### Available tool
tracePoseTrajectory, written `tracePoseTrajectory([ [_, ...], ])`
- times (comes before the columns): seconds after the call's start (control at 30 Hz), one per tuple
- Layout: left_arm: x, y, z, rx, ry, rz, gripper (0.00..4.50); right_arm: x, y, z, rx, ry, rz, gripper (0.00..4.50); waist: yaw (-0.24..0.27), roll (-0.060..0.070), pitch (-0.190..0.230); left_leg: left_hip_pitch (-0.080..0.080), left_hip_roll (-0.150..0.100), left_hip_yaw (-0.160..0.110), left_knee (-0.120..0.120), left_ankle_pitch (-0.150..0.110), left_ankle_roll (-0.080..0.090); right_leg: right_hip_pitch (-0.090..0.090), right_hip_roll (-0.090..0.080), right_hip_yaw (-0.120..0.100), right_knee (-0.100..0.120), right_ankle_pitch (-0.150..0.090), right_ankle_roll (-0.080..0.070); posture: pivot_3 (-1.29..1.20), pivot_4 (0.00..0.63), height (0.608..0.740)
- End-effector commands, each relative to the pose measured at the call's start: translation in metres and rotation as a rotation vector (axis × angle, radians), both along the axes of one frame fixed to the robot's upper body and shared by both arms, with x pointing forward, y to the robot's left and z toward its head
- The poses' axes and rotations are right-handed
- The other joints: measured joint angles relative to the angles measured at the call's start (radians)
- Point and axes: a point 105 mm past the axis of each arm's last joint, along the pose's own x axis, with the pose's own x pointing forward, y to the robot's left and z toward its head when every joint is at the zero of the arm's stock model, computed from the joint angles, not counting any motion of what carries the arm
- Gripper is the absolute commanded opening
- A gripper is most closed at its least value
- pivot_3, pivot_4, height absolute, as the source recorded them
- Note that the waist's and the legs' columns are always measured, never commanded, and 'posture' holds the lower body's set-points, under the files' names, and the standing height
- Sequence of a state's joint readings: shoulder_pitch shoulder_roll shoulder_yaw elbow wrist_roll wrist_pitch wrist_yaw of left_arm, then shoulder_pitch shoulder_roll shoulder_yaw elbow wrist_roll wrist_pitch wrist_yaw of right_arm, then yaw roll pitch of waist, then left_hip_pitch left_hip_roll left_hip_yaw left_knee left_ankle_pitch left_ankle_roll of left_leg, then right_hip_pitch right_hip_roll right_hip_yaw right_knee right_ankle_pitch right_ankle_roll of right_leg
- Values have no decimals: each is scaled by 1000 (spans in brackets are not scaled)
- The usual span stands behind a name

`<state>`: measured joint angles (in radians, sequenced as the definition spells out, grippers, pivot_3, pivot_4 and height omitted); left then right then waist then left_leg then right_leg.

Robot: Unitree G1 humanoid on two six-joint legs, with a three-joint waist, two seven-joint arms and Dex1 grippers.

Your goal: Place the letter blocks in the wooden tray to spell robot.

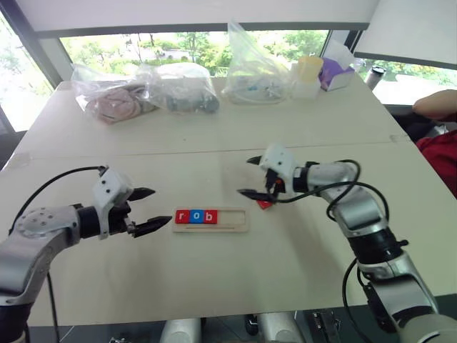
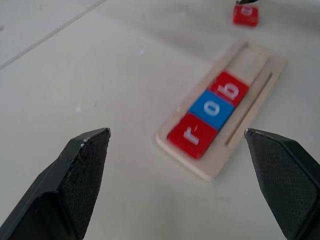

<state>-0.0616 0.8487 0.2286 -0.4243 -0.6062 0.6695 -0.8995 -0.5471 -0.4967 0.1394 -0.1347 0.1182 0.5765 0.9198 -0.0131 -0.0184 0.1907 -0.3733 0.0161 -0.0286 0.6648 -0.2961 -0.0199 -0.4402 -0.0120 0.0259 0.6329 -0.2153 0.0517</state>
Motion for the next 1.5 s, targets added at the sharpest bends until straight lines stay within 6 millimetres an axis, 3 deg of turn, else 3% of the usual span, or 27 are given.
tracePoseTrajectory([
  [0.03,0,-9,14,-29,-42,-30,4500,-7,-20,7,141,69,-197,4444,-1,0,0,0,0,0,0,0,0,0,0,0,0,0,0,0,150,740],
  [0.17,4,-17,8,-26,-23,-58,4500,-27,-31,-13,168,181,-364,4444,-5,0,0,0,0,0,0,0,0,-1,1,0,1,0,0,0,150,740],
  [0.33,11,-21,0,-6,-8,-86,4500,-43,-24,-35,141,263,-464,4444,-8,1,0,1,0,1,0,0,0,-1,2,1,1,-1,-2,0,150,740],
  [0.63,17,-13,-4,35,-9,-85,4500,-33,-12,-62,67,285,-494,4444,-7,1,0,0,0,1,0,0,0,-1,1,1,1,-2,-2,0,150,740],
  [0.73,15,-12,-6,41,-9,-79,4500,-31,-13,-65,51,275,-500,3594,-7,0,0,0,0,1,0,0,0,0,1,1,0,-2,-2,0,150,740],
  [0.87,14,-9,-7,43,-7,-70,4500,-29,-12,-61,68,261,-510,1433,-9,0,0,0,0,1,0,0,0,-1,2,1,0,-2,-2,0,150,740],
  [0.9,13,-9,-8,43,-6,-69,4500,-28,-12,-60,70,255,-514,1118,-9,0,0,0,0,0,0,0,0,-1,2,1,0,-2,-2,0,150,740],
  [1.0,13,-9,-10,47,-4,-67,4500,-27,-13,-53,99,232,-537,1137,-8,0,0,0,0,0,0,0,0,-1,2,1,0,-2,-2,0,150,740],
  [1.17,16,-11,-13,43,-4,-76,4500,-40,-57,-42,139,194,-892,1137,0,0,0,-1,0,-1,0,0,0,-1,2,1,0,-2,-2,0,150,740],
  [1.27,18,-13,-16,47,-2,-92,4500,-51,-61,-47,155,238,-988,1137,-3,0,0,-1,0,0,0,0,0,-1,1,1,0,-2,-2,0,150,740],
  [1.4,22,-20,-18,48,-7,-122,4500,-57,-49,-59,178,318,-1014,1137,-8,0,0,0,0,0,0,0,0,-1,1,1,0,-3,-1,0,150,740],
  [1.47,25,-21,-17,51,-11,-129,4500,-56,-46,-58,184,324,-1001,2187,-9,0,0,0,0,0,0,0,0,-1,2,1,0,-3,-1,0,150,740],
  [1.5,26,-20,-17,52,-12,-130,4500,-55,-46,-57,181,319,-997,2499,-10,0,0,0,0,0,0,0,0,-1,2,1,0,-3,-1,0,150,740],
])
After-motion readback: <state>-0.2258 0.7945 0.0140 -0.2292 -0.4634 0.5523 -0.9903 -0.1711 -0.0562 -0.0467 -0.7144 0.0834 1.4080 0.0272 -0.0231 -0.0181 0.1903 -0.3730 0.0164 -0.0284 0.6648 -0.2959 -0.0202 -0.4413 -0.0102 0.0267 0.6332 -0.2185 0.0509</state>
